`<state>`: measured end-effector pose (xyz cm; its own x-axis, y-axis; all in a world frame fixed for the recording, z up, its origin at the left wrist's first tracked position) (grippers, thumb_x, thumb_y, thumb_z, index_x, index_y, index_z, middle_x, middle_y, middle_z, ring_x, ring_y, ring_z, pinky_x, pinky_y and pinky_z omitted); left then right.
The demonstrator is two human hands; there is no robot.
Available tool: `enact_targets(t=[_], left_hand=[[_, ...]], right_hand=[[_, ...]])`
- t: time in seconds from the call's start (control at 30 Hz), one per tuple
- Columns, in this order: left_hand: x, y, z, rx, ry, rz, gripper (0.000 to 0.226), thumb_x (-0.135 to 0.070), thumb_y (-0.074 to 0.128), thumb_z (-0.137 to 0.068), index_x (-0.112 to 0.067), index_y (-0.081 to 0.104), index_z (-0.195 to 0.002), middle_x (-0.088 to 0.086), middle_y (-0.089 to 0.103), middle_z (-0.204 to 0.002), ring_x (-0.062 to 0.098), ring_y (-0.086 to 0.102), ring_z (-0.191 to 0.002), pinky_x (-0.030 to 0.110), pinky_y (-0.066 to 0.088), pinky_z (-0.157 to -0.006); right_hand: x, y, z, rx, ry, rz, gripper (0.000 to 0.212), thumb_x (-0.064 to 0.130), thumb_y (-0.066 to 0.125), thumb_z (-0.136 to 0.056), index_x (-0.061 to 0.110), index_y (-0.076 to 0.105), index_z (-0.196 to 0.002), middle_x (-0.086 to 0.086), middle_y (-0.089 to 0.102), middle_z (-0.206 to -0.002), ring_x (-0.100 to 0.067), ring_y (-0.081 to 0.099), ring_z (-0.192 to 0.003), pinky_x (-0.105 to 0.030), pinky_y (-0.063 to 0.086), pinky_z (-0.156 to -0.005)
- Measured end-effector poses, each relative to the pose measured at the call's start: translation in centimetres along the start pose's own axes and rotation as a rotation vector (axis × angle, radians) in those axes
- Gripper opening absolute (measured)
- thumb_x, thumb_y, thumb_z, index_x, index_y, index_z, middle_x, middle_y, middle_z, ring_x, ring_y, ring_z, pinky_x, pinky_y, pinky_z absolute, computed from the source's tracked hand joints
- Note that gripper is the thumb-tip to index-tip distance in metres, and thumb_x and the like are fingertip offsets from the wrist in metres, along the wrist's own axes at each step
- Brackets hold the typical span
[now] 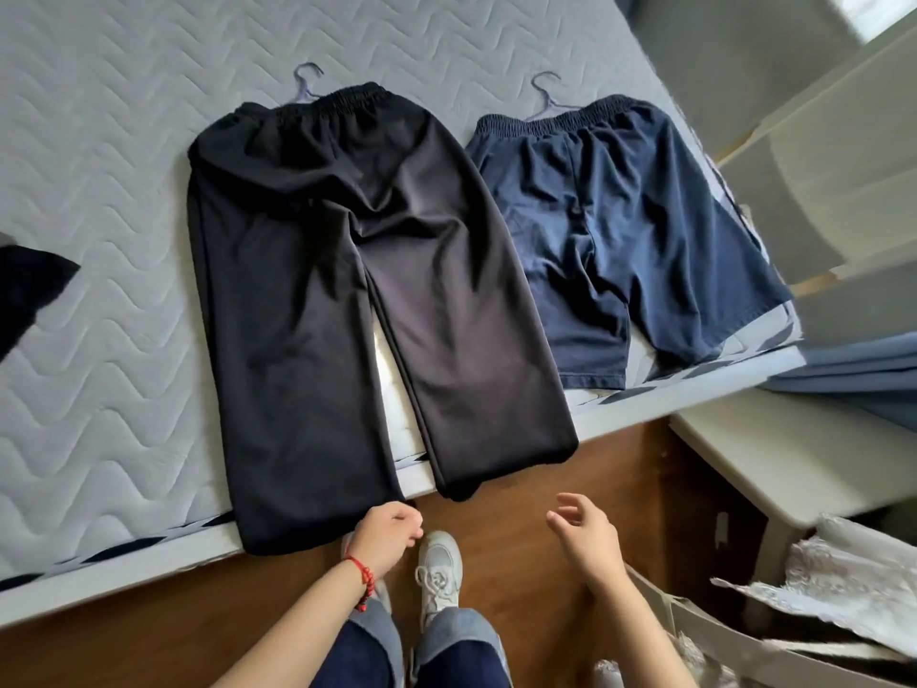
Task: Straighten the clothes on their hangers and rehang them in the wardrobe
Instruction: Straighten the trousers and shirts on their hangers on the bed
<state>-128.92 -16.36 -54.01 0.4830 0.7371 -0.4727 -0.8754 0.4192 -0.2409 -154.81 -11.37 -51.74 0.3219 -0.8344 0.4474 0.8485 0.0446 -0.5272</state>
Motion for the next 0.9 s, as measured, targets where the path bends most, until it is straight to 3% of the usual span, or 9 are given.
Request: enact_targets(t=[0.07,0.13,0.3,0.4,0.5,0.63,0.8,0.9], left_hand=[[-0.3,-2.4,2.3,-0.042,0.045,-0.081,0.026,-0.011,0.056,-0.083,-0.025,0.06,-0.062,-0.013,0.063,-0.05,0.017,0.063,-0.069,0.027,0.05,-0.064],[-0.4,-4.7,4.5,-0.069,0.091,-0.164,0.025,-0.012,0.057,-0.083,-0.027,0.059,-0.063,-0.013,0.064,-0.059,0.017,0.064,-0.075,0.028,0.051,-0.076],[1.7,-11.1,9.9,-0.198,0.09,-0.266,0.011,-0.021,0.055,-0.087,-0.028,0.055,-0.08,-0.004,0.06,-0.08,0.012,0.056,-0.083,0.018,0.036,-0.071],[4.9,-15.2,13.1,-0.303,0.024,-0.173,0.011,-0.019,0.055,-0.087,-0.026,0.057,-0.078,0.0,0.063,-0.084,0.014,0.058,-0.085,0.018,0.036,-0.071],[9.7,-18.4,16.4,-0.401,-0.05,-0.064,0.02,-0.014,0.057,-0.085,-0.026,0.056,-0.069,0.008,0.069,-0.086,0.019,0.061,-0.085,0.02,0.039,-0.07],[16.6,-21.1,20.6,-0.466,-0.133,0.096,0.019,-0.011,0.057,-0.085,-0.023,0.057,-0.07,0.011,0.069,-0.088,0.02,0.06,-0.082,0.025,0.044,-0.077],[25.5,-23.3,24.9,-0.545,-0.21,0.289,0.023,-0.006,0.055,-0.085,-0.02,0.057,-0.066,0.007,0.062,-0.075,0.022,0.055,-0.076,0.03,0.044,-0.076],[29.8,-24.6,26.6,-0.585,-0.23,0.375,0.028,-0.002,0.054,-0.085,-0.02,0.057,-0.062,0.004,0.059,-0.068,0.022,0.054,-0.07,0.028,0.044,-0.068]], right_hand=[[1.4,0.2,1.7,0.045,-0.029,0.024,0.031,0.02,0.06,-0.088,0.012,0.058,-0.118,-0.007,0.066,-0.104,-0.015,0.055,-0.089,-0.021,0.037,-0.075],[2.9,0.5,3.2,0.075,-0.06,0.052,0.028,0.019,0.059,-0.088,0.011,0.061,-0.114,-0.003,0.063,-0.093,-0.015,0.055,-0.086,-0.021,0.038,-0.074],[7.2,2.8,6.4,0.18,-0.157,0.181,0.025,0.022,0.059,-0.085,0.014,0.064,-0.108,-0.003,0.066,-0.093,-0.018,0.06,-0.086,-0.022,0.042,-0.074],[9.4,5.3,8.2,0.273,-0.203,0.305,0.022,0.023,0.058,-0.083,0.017,0.064,-0.103,-0.002,0.066,-0.094,-0.02,0.063,-0.088,-0.023,0.045,-0.074],[11.4,8.1,10.4,0.355,-0.26,0.479,0.007,0.022,0.057,-0.081,0.028,0.057,-0.081,-0.001,0.065,-0.089,-0.021,0.063,-0.086,-0.023,0.045,-0.071],[14.3,11.9,13.9,0.436,-0.375,0.713,0.023,0.016,0.052,-0.079,0.023,0.047,-0.057,0.002,0.054,-0.061,-0.02,0.053,-0.07,-0.024,0.039,-0.056],[17.0,17.4,16.9,0.464,-0.492,0.805,0.031,0.016,0.056,-0.079,0.027,0.048,-0.051,0.008,0.051,-0.055,-0.017,0.054,-0.058,-0.026,0.045,-0.06],[18.3,21.0,18.9,0.466,-0.466,0.708,0.023,0.011,0.056,-0.082,0.023,0.058,-0.063,0.002,0.06,-0.061,-0.018,0.055,-0.054,-0.026,0.043,-0.056]])
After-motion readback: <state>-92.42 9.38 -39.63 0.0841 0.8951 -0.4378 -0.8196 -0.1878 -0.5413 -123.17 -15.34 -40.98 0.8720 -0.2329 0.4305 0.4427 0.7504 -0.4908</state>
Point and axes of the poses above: each hand's wrist, its own z-axis away from the middle knuckle, its own y-axis out of the palm, x = y × z, the point moved 6 cm from there along -z, towards the middle knuckle
